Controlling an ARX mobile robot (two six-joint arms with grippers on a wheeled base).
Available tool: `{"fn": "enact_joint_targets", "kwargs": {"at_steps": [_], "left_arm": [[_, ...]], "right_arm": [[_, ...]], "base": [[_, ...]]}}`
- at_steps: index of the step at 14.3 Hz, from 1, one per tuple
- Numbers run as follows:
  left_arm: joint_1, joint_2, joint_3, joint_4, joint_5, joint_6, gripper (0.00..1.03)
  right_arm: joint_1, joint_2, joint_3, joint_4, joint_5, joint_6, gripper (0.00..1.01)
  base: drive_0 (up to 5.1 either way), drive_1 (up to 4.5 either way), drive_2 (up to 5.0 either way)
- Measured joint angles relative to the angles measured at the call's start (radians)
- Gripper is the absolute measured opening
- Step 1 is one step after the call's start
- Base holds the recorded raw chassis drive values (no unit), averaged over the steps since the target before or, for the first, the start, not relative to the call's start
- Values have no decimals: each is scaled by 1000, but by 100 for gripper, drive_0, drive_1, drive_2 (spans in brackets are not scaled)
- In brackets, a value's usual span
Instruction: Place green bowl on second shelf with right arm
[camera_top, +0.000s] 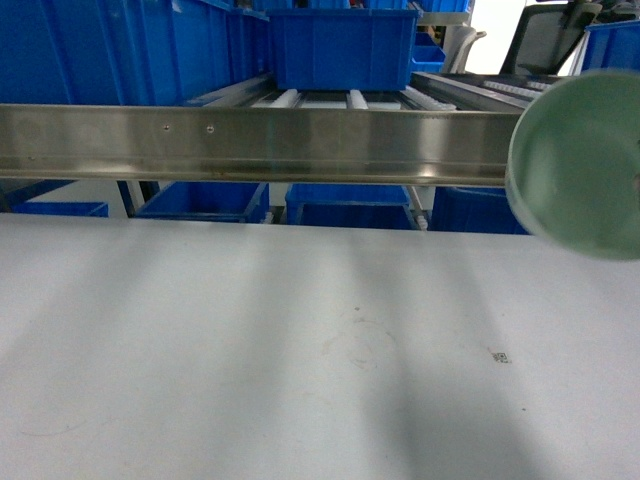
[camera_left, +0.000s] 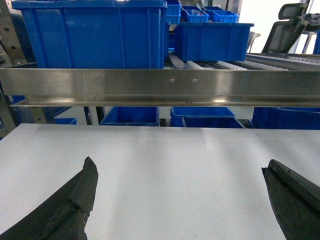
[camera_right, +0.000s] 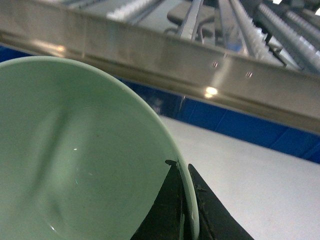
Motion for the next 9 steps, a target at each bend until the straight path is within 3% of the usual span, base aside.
{"fn": "enact_joint_targets", "kwargs": {"at_steps": [1, 3, 4, 8, 9], "left_arm": [[0, 0, 0, 0, 0, 0, 98], [0, 0, 0, 0, 0, 0, 98], [0, 0, 0, 1, 0, 0, 98], [0, 0, 0, 0, 0, 0, 98], [0, 0, 0, -2, 0, 0, 98]], "right_arm": [[-8, -67, -10, 10, -8, 2, 2], [-93, -334, -83, -38, -48, 28, 2], [-112, -393, -107, -38, -50, 30, 2], [-117, -435, -124, -46, -36, 30, 2], [-117, -433, -124, -46, -36, 30, 2]], "base": [[0, 0, 0], [0, 0, 0], [0, 0, 0], [0, 0, 0], [-487, 333, 157]]}}
